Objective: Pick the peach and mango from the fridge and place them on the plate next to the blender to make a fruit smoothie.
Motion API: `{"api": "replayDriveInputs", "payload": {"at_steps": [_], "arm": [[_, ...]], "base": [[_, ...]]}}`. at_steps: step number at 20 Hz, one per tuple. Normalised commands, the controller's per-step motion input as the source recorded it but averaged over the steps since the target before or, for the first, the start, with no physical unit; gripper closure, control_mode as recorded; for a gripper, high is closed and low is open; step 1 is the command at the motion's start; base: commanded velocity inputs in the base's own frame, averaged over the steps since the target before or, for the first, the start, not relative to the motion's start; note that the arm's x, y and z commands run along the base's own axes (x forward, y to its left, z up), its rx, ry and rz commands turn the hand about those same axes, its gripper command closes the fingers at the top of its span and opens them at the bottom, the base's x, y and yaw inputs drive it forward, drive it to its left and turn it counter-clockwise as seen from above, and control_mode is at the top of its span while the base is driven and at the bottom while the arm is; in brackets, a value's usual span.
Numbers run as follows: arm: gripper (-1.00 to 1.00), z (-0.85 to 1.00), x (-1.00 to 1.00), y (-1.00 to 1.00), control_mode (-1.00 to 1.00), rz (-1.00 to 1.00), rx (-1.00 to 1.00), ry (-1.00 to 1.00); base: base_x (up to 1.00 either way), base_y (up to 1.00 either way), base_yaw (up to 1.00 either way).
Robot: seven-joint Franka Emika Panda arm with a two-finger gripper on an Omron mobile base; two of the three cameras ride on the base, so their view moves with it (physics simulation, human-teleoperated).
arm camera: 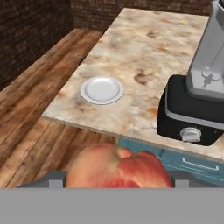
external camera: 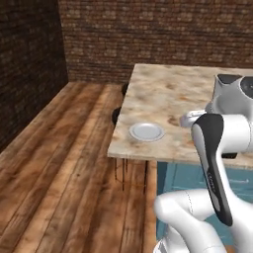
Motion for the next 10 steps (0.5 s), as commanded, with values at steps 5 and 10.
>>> {"api": "replayDriveInputs", "payload": {"at_steps": [5, 10], "arm": [[1.00, 0.00, 0.00, 0.00, 1.00, 0.00, 0.00, 0.00], [1.00, -0.09, 0.62, 0.03, -1.00, -0.02, 0.00, 0.06]], "base": [[0.72, 0.72, -0.47], [0.18, 0.09, -0.04]]}}
